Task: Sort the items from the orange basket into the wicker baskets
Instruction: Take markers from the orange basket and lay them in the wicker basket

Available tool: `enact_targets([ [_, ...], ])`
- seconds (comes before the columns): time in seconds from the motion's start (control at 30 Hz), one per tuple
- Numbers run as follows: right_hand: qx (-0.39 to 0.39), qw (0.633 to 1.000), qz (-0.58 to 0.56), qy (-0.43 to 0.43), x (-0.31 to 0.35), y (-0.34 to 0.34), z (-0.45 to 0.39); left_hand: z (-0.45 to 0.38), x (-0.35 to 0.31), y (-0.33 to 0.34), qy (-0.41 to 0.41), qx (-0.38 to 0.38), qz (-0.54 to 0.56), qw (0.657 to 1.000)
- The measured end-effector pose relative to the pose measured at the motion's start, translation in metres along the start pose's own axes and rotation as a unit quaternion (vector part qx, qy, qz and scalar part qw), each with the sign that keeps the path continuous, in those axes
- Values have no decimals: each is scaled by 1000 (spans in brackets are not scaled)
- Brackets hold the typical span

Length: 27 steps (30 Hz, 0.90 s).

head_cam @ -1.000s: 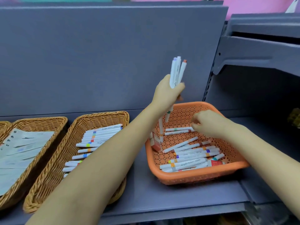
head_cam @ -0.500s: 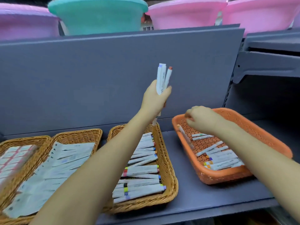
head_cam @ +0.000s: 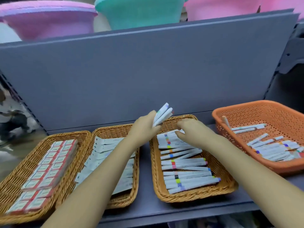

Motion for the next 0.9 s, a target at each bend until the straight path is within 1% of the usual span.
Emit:
enact_targets([
  [0.1,9,999,-49,0,5,9,6,11,7,4,27,25,-115,993],
  [0.17,5,995,-98,1,5,12,9,16,7,8,39,39,-162,985],
  [0.2,0,990,-143,9,3,13,10,17,7,11,43,45,-173,983],
  [0.3,-27,952,-302,34,-2,11,12,19,2,20,53,62,-170,982],
  [0.37,-23,918,-394,30,-2,12,13,18,-2,23,57,66,-165,982],
  [0.43,-11,891,-453,20,-3,10,14,16,-6,24,60,70,-165,982],
  [0.47,-10,888,-460,13,-4,7,15,15,-8,24,60,72,-163,982],
  [0.5,-9,890,-456,8,-6,4,14,14,-9,24,59,75,-162,982],
  [0.57,-6,905,-425,8,-12,0,15,11,-12,25,59,87,-167,980],
  [0.67,3,948,-319,6,-25,-6,21,9,-9,25,53,110,-182,976],
  [0.73,11,967,-254,-3,-33,-7,24,9,-5,26,47,128,-183,974],
  [0.9,-22,988,-150,12,-51,-19,32,7,14,29,17,146,-206,967],
])
Point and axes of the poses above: each hand's wrist, its own z-axis away from the middle knuckle, its own y-axis out of the palm, x = y × z, the point moved 6 cm from there along -z, towards the middle knuckle, and after that the axes turned 1 degree about -z, right-handed, at the moved point
